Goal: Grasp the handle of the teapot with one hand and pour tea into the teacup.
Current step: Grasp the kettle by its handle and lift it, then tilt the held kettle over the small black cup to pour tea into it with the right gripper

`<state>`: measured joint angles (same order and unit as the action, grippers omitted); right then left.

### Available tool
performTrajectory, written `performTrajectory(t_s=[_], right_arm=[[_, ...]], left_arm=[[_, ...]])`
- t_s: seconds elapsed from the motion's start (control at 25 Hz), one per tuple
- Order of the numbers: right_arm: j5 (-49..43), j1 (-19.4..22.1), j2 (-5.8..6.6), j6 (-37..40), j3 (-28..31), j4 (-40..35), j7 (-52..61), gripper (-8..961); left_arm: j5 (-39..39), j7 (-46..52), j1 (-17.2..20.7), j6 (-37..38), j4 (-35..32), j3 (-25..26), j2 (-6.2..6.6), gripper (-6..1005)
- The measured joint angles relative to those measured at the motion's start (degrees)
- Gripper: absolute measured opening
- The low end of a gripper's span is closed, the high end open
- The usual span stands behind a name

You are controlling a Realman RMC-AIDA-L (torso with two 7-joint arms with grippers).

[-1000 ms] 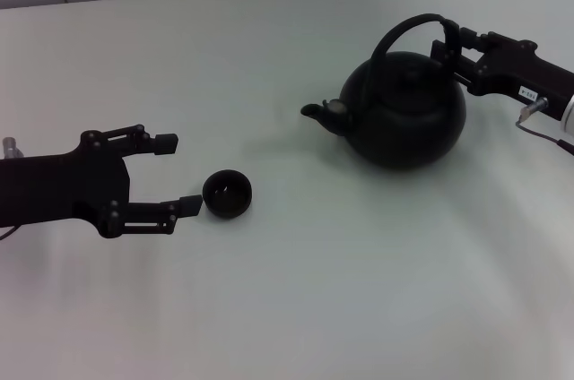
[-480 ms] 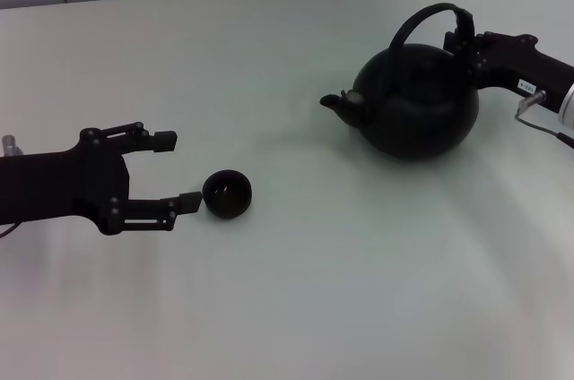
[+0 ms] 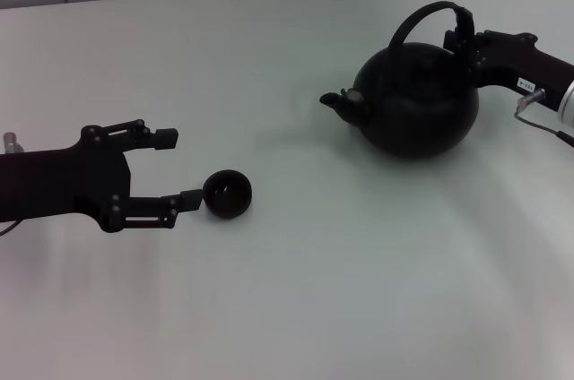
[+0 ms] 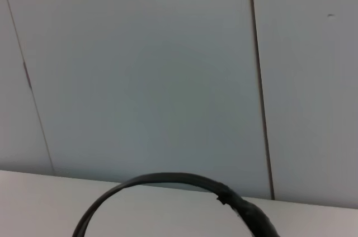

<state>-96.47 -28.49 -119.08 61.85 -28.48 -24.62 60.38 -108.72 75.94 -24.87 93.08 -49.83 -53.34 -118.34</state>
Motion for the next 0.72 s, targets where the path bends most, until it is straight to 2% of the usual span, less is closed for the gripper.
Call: performTrajectory(t_s=[0.28, 0.6, 0.72], right_arm=[[0.0, -0.5, -0.06, 1.2, -0.1, -0.2, -2.0, 98], [-0.1, -2.9, -0.2, 2.2, -0.7, 0.1, -2.8, 99], [-0.2, -3.7, -0.19, 2.2, -2.8, -0.4, -2.8, 97]], left_arm=[[0.0, 0.0, 0.1, 0.0, 0.0, 0.2, 0.05, 864], [0.0, 0.0, 0.3, 0.0, 0.0, 0.2, 0.05, 864], [0.0, 0.0, 0.5, 0.0, 0.0, 0.2, 0.11, 864]])
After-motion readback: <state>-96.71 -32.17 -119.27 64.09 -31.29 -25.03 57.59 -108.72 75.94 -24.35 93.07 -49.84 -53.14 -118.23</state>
